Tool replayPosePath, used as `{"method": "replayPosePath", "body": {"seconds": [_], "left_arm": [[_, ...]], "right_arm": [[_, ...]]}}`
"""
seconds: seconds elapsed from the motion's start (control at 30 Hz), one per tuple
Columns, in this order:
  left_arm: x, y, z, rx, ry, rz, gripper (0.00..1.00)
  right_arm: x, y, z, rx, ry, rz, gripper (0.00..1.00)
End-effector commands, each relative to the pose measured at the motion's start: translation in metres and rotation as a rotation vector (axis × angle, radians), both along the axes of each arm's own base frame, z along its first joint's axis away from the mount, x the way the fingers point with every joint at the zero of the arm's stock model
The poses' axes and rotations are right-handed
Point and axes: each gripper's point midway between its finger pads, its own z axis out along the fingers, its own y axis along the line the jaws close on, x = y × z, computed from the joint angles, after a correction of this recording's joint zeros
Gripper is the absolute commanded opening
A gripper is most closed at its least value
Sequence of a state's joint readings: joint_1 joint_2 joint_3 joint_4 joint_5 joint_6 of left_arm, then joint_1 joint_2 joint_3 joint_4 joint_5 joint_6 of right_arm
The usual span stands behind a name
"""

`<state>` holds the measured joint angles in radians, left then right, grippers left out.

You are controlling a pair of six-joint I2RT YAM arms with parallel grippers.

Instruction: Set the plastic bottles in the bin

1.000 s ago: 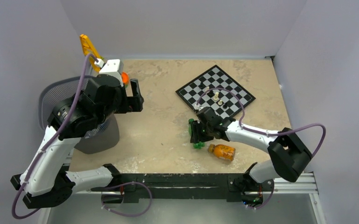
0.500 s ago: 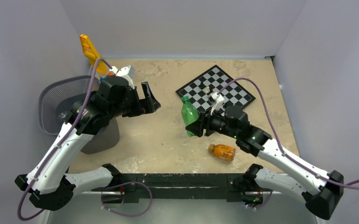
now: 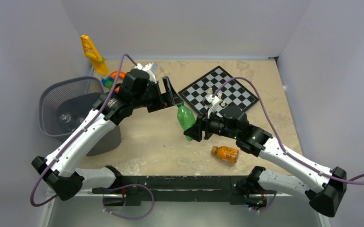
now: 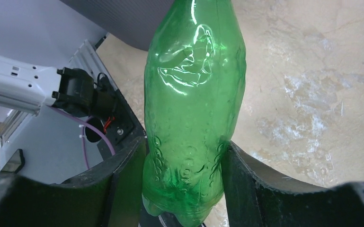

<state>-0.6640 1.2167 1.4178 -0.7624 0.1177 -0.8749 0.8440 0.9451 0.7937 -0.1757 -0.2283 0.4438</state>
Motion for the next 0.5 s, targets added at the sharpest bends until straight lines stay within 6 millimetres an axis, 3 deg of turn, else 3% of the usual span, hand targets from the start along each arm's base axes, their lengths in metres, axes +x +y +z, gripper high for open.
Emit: {"method": "replayPosePath", "body": {"seconds": [0.0, 0.13, 0.3, 0.4, 0.47], "left_arm": [[0.008, -0.015, 0.008, -0.034, -0.008, -0.016, 0.9], [0.013, -0.025, -0.001, -0.043, 0.022, -0.026, 0.84], [0.014, -0.037, 0.005, -0.093, 0.008, -0.052, 0.58], [0.012, -0.039, 0.007, -0.097, 0.012, -0.072, 0.26], [0.008, -0.04, 0.011, -0.097, 0.008, -0.091, 0.04]], "right_arm": [[-0.002, 0.004, 0.046, 0.066, -0.112, 0.034, 0.31], [-0.003, 0.003, 0.053, 0.062, -0.132, 0.036, 0.32], [-0.001, 0.001, 0.052, 0.047, -0.13, 0.019, 0.32], [0.002, -0.002, 0.049, 0.036, -0.124, -0.006, 0.38], [0.004, -0.006, 0.052, 0.042, -0.126, -0.031, 0.59]]}}
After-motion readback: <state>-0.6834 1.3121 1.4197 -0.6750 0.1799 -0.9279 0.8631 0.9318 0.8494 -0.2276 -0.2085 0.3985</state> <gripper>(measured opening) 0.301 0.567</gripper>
